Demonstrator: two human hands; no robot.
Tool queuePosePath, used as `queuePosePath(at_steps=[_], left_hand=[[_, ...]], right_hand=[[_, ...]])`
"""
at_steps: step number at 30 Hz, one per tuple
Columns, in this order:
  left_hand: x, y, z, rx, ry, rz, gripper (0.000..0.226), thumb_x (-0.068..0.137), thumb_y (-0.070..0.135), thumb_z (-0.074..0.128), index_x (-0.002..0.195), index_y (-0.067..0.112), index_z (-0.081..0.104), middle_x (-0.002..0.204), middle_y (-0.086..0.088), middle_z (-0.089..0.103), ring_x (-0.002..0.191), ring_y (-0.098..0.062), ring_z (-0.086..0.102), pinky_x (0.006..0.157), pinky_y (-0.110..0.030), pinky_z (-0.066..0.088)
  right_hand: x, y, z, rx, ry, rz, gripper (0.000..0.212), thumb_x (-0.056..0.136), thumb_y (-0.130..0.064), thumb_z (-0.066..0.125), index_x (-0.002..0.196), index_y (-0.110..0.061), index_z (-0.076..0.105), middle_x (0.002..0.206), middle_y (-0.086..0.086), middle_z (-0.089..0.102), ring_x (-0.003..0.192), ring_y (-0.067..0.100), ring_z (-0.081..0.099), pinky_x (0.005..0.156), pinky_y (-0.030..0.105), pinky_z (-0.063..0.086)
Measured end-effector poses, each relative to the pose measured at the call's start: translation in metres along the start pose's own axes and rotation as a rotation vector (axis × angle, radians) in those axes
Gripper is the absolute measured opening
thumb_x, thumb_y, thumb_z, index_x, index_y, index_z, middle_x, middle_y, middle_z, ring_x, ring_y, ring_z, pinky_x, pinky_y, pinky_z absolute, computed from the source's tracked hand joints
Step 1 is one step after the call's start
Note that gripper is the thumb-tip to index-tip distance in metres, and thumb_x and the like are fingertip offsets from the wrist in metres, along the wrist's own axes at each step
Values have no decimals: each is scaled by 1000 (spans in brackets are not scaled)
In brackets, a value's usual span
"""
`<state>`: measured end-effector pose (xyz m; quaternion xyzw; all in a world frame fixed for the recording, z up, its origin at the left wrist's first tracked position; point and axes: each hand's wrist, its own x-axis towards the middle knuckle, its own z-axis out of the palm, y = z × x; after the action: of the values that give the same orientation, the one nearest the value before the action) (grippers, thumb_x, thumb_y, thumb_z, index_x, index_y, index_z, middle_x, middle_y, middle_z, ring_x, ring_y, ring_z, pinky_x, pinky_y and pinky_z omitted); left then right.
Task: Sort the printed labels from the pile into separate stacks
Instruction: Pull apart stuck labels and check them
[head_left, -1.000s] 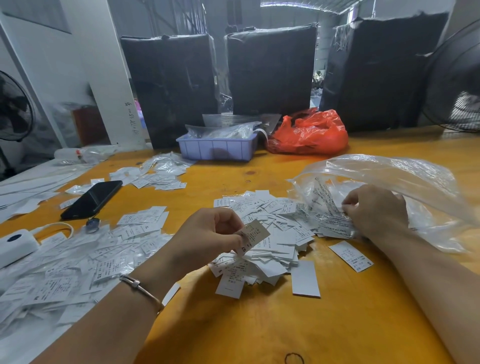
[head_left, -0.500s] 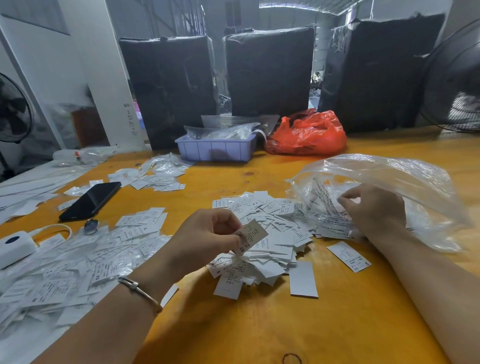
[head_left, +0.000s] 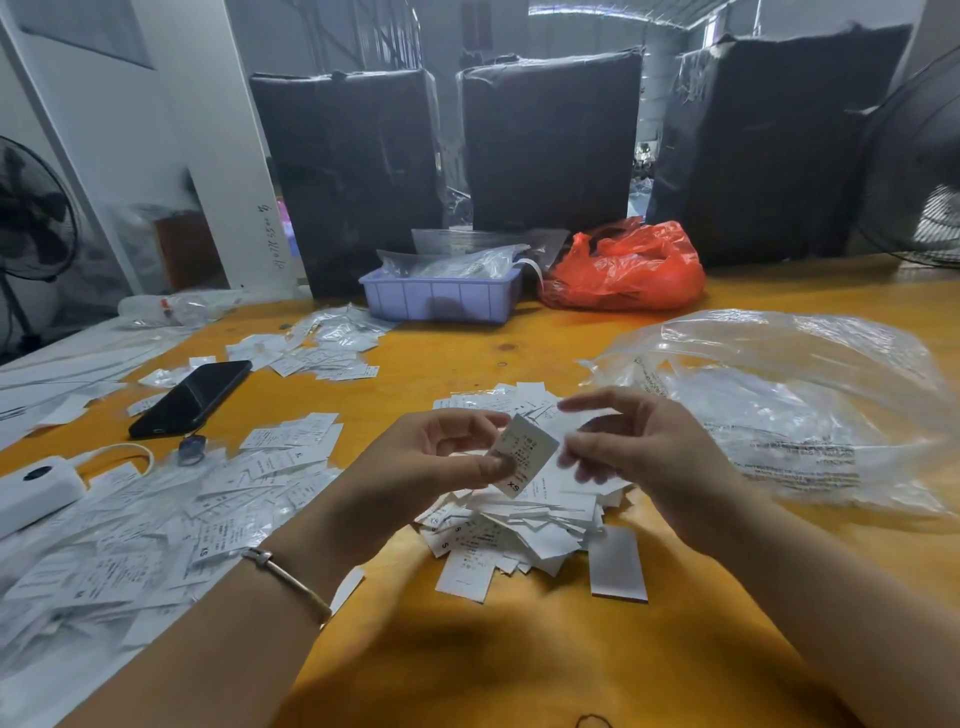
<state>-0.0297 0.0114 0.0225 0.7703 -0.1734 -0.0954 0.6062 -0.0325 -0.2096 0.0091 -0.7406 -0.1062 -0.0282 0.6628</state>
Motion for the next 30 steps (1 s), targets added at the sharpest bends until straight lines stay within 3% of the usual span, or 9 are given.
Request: queuePosePath(at_steps=[4,7,9,13,15,18,22,27,30], left_hand=[[-3,2,2,-31,-97,17,12,76,17,81,79,14,69,113,10,72,101,-6,68,77,-17,55],[-5,4,4,-30,-113,48,4,75,17,75,78,16,72,95,-8,75,87,-17,68,75,-24,53],[-5,4,6,-19,-91,69,10,75,16,78,81,10,72,88,-10,75,79,-15,66,67,-21,48],[-4,4,6,31,-31,76,25,71,19,76,86,0,73,84,-8,76,76,-11,70,63,-17,50],[-3,3,6,53,-10,78,26,69,22,76,86,2,74,83,-8,76,76,-12,70,64,-18,51],[-3,2,7,71,12,75,25,68,26,77,84,7,76,82,-8,76,76,-15,69,67,-22,50],[-2,2,4,87,63,79,24,68,30,78,81,11,79,80,-10,76,76,-18,70,71,-24,53],[-1,2,2,63,149,118,18,67,21,83,78,8,77,75,-11,74,69,-17,70,64,-16,53],[-2,2,2,45,152,118,17,70,10,83,77,0,72,72,-11,73,66,-16,67,63,-17,52]], right_hand=[[-7,-5,8,-20,-102,-168,52,83,8,63,122,-26,59,72,16,71,59,21,61,60,27,51],[-8,-7,11,-41,-117,-241,44,82,17,59,107,-17,71,70,15,71,54,18,59,57,30,47],[-9,-6,12,-73,-134,-254,37,81,19,55,94,-9,76,70,16,70,55,15,57,54,25,47],[-10,-8,10,-46,-219,-169,27,80,-15,51,76,-17,78,74,13,70,66,14,57,60,19,45],[-9,-7,9,-80,-220,-170,26,84,-32,57,79,-17,78,80,9,71,73,16,61,63,24,49],[-9,-5,12,-207,-142,-251,24,79,-35,71,81,-12,77,87,4,70,86,25,63,75,47,53],[-7,-5,12,-63,8,-286,11,86,-9,65,77,-11,72,84,3,69,76,9,59,63,21,47],[-2,-1,1,-55,296,-314,5,88,-2,62,85,-7,62,69,3,70,57,11,63,51,19,46],[-3,0,-1,-35,328,-303,27,82,1,68,101,-13,57,64,8,70,53,16,66,48,16,45]])
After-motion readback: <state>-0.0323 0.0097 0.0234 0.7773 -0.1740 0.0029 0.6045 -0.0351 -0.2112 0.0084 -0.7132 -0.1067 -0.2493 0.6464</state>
